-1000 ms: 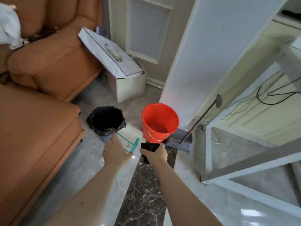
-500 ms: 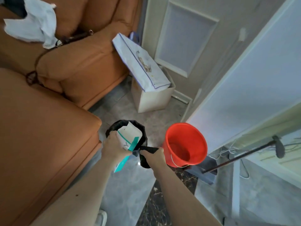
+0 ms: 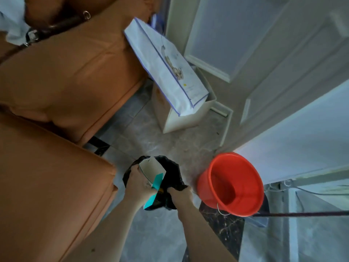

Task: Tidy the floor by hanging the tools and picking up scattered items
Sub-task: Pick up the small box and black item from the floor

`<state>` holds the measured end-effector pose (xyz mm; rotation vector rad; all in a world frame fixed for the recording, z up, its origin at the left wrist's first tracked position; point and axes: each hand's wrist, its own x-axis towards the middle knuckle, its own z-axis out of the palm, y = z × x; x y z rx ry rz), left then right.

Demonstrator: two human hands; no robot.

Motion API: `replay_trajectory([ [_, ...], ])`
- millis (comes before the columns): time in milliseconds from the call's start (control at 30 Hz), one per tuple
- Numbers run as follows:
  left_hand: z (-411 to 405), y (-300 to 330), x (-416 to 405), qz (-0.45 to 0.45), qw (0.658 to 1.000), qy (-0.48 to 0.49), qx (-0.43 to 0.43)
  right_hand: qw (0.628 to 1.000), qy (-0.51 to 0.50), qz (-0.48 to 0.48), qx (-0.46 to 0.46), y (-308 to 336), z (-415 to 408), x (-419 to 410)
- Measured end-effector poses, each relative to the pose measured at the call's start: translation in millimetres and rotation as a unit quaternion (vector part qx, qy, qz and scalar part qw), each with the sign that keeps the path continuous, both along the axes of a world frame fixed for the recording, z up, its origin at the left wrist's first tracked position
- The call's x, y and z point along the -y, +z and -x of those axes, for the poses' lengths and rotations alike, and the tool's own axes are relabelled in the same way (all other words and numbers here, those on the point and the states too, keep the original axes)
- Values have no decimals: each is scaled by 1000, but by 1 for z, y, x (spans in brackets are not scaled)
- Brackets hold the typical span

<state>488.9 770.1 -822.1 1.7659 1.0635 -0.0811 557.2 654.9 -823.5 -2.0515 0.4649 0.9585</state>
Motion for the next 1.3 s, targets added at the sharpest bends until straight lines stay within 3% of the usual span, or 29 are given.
replay_trajectory([
  [167, -21, -12, -6, -28, 1000, -10, -4, 1000, -4, 2, -2, -16, -20, -17],
  [467, -40, -17, 12, -48, 992, -70, -92, 998, -12, -28, -54, -14, -22, 7],
  [700, -67, 6, 67, -66, 985, -139, -73, 997, -58, -48, -25, 17, -27, 56],
  [1000, -65, 37, 184, -72, 959, -268, -57, 986, -164, -33, 17, 56, 0, 188],
  [1300, 6, 66, 367, -37, 907, -418, -16, 955, -293, -7, 44, 83, 103, 371],
])
